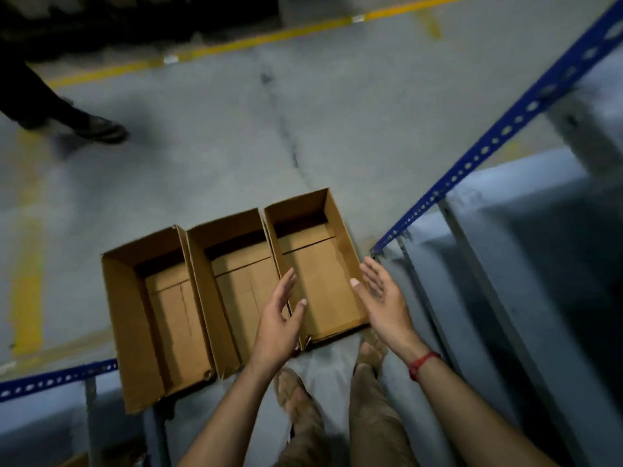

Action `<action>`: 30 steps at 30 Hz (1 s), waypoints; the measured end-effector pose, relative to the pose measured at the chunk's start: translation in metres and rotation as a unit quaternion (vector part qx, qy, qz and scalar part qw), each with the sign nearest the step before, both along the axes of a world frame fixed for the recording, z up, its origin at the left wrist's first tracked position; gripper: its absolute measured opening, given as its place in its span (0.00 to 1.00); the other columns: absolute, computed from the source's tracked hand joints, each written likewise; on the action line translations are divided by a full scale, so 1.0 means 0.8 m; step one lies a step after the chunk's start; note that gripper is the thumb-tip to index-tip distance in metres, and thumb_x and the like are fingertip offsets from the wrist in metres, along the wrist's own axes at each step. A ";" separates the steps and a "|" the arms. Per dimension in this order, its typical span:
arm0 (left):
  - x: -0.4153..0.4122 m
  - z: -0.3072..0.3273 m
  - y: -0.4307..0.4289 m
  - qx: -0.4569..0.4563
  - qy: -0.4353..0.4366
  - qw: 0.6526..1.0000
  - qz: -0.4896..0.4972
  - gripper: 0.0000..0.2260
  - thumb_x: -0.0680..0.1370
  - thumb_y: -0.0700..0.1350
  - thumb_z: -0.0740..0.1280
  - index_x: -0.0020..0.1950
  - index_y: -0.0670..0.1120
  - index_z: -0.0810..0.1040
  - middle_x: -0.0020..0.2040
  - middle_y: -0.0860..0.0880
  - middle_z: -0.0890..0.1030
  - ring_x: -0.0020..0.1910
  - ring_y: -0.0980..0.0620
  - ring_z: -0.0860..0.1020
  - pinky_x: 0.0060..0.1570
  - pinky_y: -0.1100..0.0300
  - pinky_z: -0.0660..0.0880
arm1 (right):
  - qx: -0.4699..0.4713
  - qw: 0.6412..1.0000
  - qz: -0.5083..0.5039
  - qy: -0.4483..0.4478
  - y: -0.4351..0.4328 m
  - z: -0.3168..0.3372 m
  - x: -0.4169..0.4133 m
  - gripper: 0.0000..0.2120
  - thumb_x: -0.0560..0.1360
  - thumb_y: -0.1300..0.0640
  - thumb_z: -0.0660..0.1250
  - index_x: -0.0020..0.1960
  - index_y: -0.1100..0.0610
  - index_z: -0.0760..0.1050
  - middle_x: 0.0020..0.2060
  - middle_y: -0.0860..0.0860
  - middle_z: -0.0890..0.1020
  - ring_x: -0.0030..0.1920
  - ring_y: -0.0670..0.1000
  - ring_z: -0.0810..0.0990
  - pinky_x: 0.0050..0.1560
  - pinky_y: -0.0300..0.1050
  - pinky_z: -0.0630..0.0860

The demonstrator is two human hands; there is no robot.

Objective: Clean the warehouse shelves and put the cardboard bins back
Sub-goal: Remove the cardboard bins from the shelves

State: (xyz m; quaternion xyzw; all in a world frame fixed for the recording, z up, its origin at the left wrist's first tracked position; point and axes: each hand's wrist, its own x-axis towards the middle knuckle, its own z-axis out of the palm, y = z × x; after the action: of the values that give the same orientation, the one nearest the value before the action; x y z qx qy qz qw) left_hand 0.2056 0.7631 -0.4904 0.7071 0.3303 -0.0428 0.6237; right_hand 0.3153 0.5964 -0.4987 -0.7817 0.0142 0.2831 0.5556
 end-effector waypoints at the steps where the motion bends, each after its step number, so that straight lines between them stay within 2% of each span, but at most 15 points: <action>1: -0.002 0.014 -0.002 -0.003 -0.010 1.000 -0.011 0.28 0.81 0.42 0.66 0.79 0.55 0.62 0.76 0.56 0.68 0.75 0.56 0.66 0.69 0.62 0.67 | 0.005 1.000 -0.013 -0.014 -0.005 0.017 -0.007 0.28 0.79 0.55 0.68 0.77 0.51 0.63 0.72 0.47 0.71 0.72 0.44 0.69 0.71 0.42 0.67; 5: -0.004 0.065 -0.019 -0.009 -0.038 0.997 -0.072 0.28 0.81 0.44 0.68 0.79 0.55 0.62 0.74 0.57 0.68 0.74 0.55 0.66 0.71 0.59 0.66 | 0.032 0.996 -0.066 -0.051 -0.027 0.073 -0.035 0.27 0.78 0.55 0.69 0.76 0.49 0.65 0.71 0.45 0.73 0.70 0.41 0.70 0.66 0.36 0.70; 7: -0.001 0.087 -0.030 -0.014 -0.049 0.994 -0.097 0.28 0.81 0.44 0.68 0.79 0.55 0.62 0.75 0.56 0.69 0.73 0.55 0.67 0.71 0.57 0.66 | 0.042 0.993 -0.088 -0.066 -0.042 0.096 -0.048 0.27 0.78 0.55 0.69 0.75 0.48 0.66 0.70 0.43 0.74 0.70 0.39 0.71 0.66 0.37 0.71; 9: 0.002 0.104 -0.042 -0.016 -0.061 0.990 -0.125 0.28 0.80 0.44 0.68 0.78 0.55 0.63 0.75 0.55 0.70 0.73 0.55 0.68 0.72 0.54 0.67 | 0.041 0.990 -0.103 -0.084 -0.056 0.118 -0.060 0.27 0.78 0.54 0.70 0.75 0.47 0.66 0.69 0.41 0.74 0.69 0.37 0.71 0.63 0.32 0.71; 13: 0.011 0.132 -0.072 -0.015 -0.096 0.979 -0.180 0.27 0.80 0.42 0.69 0.77 0.53 0.65 0.73 0.54 0.72 0.72 0.57 0.70 0.73 0.51 0.68 | 0.058 0.980 -0.151 -0.116 -0.092 0.151 -0.079 0.25 0.78 0.60 0.70 0.73 0.51 0.69 0.65 0.42 0.77 0.66 0.36 0.74 0.57 0.27 0.71; 16: 0.012 0.158 -0.099 -0.026 -0.118 0.970 -0.211 0.27 0.80 0.42 0.69 0.77 0.53 0.65 0.72 0.54 0.72 0.71 0.58 0.70 0.72 0.55 0.68 | 0.062 0.973 -0.177 -0.132 -0.123 0.171 -0.094 0.25 0.78 0.59 0.70 0.73 0.50 0.69 0.65 0.42 0.77 0.66 0.37 0.74 0.59 0.29 0.72; 19: 0.009 0.175 -0.127 -0.026 -0.136 0.962 -0.235 0.25 0.80 0.43 0.69 0.74 0.57 0.66 0.71 0.56 0.72 0.72 0.58 0.70 0.71 0.58 0.69 | 0.063 0.967 -0.200 -0.146 -0.155 0.185 -0.111 0.25 0.78 0.57 0.70 0.73 0.49 0.69 0.65 0.41 0.77 0.66 0.36 0.74 0.65 0.36 0.72; 23: -0.004 0.192 -0.173 -0.015 -0.155 0.953 -0.260 0.26 0.80 0.42 0.69 0.76 0.52 0.66 0.71 0.54 0.73 0.71 0.57 0.71 0.73 0.51 0.68 | 0.066 0.956 -0.232 -0.166 -0.198 0.202 -0.139 0.25 0.77 0.55 0.70 0.73 0.48 0.69 0.68 0.43 0.76 0.68 0.39 0.73 0.68 0.41 0.71; 27: -0.028 0.209 -0.230 -0.008 -0.181 0.940 -0.288 0.25 0.80 0.40 0.69 0.76 0.47 0.68 0.71 0.51 0.74 0.71 0.57 0.72 0.73 0.48 0.68 | 0.072 0.944 -0.264 -0.183 -0.249 0.223 -0.185 0.25 0.78 0.56 0.69 0.74 0.47 0.68 0.69 0.42 0.75 0.69 0.38 0.72 0.62 0.32 0.73; 30: -0.057 0.225 -0.278 0.001 -0.197 0.925 -0.326 0.25 0.80 0.44 0.69 0.76 0.50 0.67 0.71 0.54 0.74 0.71 0.57 0.72 0.72 0.48 0.69 | 0.074 0.926 -0.305 -0.208 -0.294 0.237 -0.231 0.25 0.78 0.58 0.69 0.73 0.47 0.69 0.68 0.41 0.75 0.68 0.37 0.72 0.58 0.27 0.72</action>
State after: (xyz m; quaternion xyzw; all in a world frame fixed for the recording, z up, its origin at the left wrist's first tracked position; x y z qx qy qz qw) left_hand 0.1596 0.5408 -0.3104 0.7709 -0.0479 -0.1033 0.6267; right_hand 0.1308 0.3609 -0.3095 -0.7377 0.1148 -0.0688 0.6617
